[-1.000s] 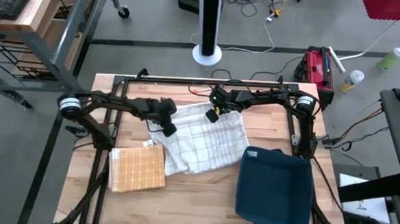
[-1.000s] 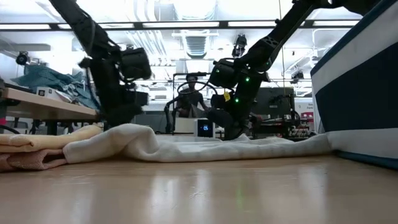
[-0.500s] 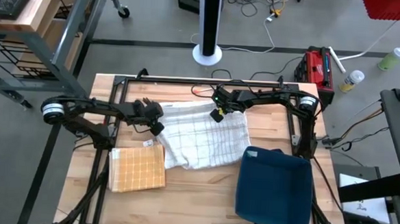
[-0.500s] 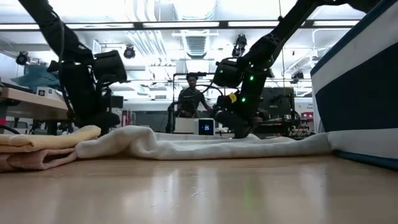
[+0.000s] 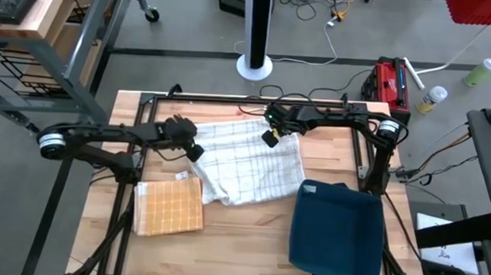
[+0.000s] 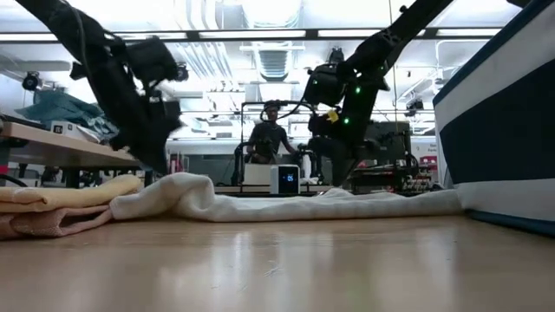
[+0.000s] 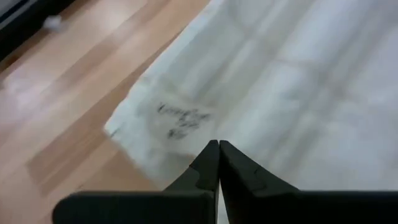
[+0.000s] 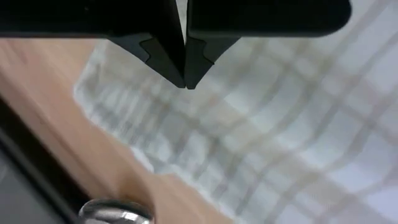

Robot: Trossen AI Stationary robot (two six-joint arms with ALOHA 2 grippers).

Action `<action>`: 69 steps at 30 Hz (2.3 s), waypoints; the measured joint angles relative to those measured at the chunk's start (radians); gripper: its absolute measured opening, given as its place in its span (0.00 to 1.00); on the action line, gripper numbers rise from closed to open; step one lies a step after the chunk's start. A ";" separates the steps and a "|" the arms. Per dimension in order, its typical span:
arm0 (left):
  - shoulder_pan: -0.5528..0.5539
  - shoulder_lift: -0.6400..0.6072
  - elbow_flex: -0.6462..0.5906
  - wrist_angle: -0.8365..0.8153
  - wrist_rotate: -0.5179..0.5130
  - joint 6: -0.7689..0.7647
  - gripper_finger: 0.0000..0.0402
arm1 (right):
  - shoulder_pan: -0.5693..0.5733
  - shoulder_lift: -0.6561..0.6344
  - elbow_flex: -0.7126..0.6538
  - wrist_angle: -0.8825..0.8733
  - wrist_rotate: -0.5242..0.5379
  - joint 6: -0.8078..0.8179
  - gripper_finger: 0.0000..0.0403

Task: Fold towel
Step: Fold the white towel

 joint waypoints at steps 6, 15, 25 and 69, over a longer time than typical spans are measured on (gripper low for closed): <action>-0.004 -0.047 0.027 0.033 0.174 -0.006 0.01 | 0.013 -0.042 0.001 -0.098 -0.168 -0.074 0.00; -0.007 0.109 -0.035 0.093 0.245 -0.006 0.00 | 0.047 -0.065 -0.034 -0.197 -0.225 -0.124 0.00; -0.001 0.318 0.015 0.366 0.101 0.098 0.00 | 0.039 -0.055 -0.159 -0.031 -0.185 -0.014 0.00; -0.154 0.223 0.202 -0.271 0.118 0.070 0.00 | 0.031 -0.271 -0.149 -0.160 -0.044 -0.063 0.00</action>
